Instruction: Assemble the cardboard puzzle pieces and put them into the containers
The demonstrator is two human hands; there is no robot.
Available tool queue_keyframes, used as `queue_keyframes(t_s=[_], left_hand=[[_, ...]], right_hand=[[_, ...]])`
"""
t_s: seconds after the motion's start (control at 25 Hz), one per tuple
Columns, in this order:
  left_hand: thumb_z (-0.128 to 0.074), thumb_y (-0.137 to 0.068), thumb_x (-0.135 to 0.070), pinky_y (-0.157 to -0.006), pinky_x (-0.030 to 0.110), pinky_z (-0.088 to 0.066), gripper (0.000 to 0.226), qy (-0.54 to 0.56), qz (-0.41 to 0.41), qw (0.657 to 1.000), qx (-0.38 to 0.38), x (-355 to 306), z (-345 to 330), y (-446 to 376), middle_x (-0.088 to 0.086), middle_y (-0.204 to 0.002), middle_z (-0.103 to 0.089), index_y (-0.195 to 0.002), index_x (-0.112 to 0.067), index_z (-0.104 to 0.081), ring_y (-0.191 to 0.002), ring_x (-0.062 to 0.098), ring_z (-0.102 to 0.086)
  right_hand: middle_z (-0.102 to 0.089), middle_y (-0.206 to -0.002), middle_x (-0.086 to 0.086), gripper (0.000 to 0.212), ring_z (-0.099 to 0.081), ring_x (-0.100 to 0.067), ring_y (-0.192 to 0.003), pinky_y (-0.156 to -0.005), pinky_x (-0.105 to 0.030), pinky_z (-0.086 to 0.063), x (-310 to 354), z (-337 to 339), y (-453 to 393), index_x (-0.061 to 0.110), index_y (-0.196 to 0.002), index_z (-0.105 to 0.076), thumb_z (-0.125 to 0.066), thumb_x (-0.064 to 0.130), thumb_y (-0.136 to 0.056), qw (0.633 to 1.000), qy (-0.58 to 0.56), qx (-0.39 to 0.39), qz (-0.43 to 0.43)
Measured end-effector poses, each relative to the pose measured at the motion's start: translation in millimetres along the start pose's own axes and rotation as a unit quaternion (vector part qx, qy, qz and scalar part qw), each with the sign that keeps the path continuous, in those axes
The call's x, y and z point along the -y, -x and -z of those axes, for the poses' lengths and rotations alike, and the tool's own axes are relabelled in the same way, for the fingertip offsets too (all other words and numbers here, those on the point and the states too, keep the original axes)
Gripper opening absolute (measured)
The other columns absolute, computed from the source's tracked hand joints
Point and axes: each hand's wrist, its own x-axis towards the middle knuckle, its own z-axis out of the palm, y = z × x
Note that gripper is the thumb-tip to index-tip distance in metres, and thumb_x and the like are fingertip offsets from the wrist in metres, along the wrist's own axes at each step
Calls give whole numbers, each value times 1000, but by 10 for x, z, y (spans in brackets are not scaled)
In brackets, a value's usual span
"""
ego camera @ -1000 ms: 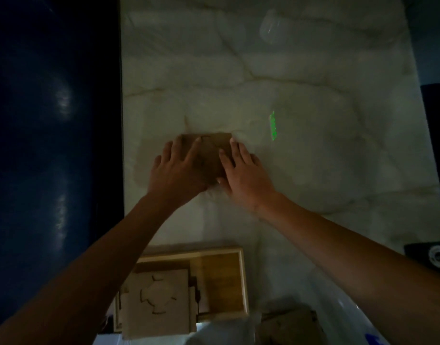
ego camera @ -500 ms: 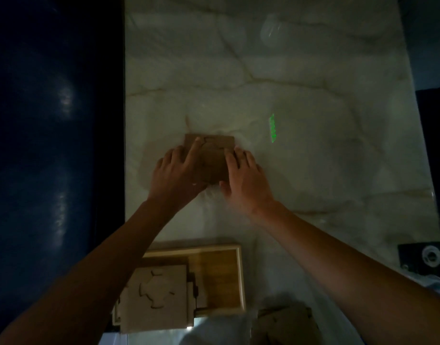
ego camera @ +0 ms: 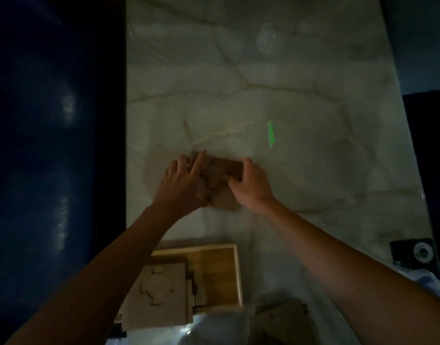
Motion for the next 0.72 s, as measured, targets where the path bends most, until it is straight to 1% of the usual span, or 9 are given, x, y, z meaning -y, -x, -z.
queue_keyframes(t_s=[0.08, 0.16, 0.28, 0.4, 0.52, 0.6, 0.68, 0.72], left_hand=[[-82, -55, -55, -85, 45, -54, 128, 5, 2, 1000, 13, -37, -14, 35, 24, -129, -42, -155, -14, -13, -105, 40, -52], [-85, -55, -55, -87, 46, -54, 131, 11, 8, 1000, 20, -57, -11, 67, 25, -135, -37, -156, -17, -9, -110, 42, -52], [-86, -57, -55, -88, 47, -54, 132, 27, 21, 999, 19, -96, 54, 115, 24, -139, -35, -155, -24, -3, -115, 41, -52], [-83, -61, -56, -83, 45, -54, 129, 45, 23, 998, 31, -213, 164, 209, 20, -131, -44, -155, -27, 0, -110, 36, -54], [-80, -65, -57, -81, 46, -55, 124, 57, 12, 998, 23, -379, 264, 361, 19, -131, -48, -155, -26, -1, -111, 34, -56], [-76, -71, -57, -83, 45, -55, 116, 67, 3, 997, 23, -545, 345, 485, 18, -134, -47, -155, -25, -4, -114, 33, -55], [-72, -76, -57, -90, 46, -54, 109, 64, 7, 997, 45, -722, 405, 611, 17, -142, -41, -155, -24, -5, -119, 32, -51], [-72, -75, -59, -92, 45, -53, 111, 62, 18, 996, 59, -803, 433, 678, 16, -142, -38, -155, -25, -2, -121, 32, -50]], right_hand=[[-63, -112, -18, 44, -59, -36, -106, -87, -39, -49, -16, 22, 31, 13, -119, -54, -70, 36, -85, 1000, -26, 6, -4], [-64, -111, -17, 35, -61, -35, -104, -83, -36, -47, -4, 60, 78, 12, -115, -54, -68, 29, -88, 998, -55, 6, -3], [-65, -112, -18, 28, -63, -36, -105, -82, -38, -50, 28, 105, 194, 8, -113, -47, -61, 23, -93, 997, -74, 19, -2], [-65, -114, -18, 28, -63, -38, -106, -82, -40, -50, 30, 166, 342, 10, -118, -43, -57, 18, -95, 995, -98, 11, 2], [-63, -123, -13, 38, -62, -32, -110, -86, -36, -51, -15, 244, 522, 19, -133, -39, -54, 16, -97, 990, -141, -2, 5], [-62, -128, -12, 45, -62, -30, -113, -89, -35, -52, -92, 295, 671, 24, -138, -37, -53, 16, -97, 987, -162, -14, 9], [-63, -126, -9, 45, -63, -26, -111, -85, -28, -49, -169, 369, 836, 25, -137, -39, -54, 15, -96, 983, -182, -21, 0], [-63, -124, -7, 44, -63, -25, -110, -85, -27, -48, -211, 415, 925, 25, -136, -41, -54, 14, -95, 982, -189, -23, -6]])
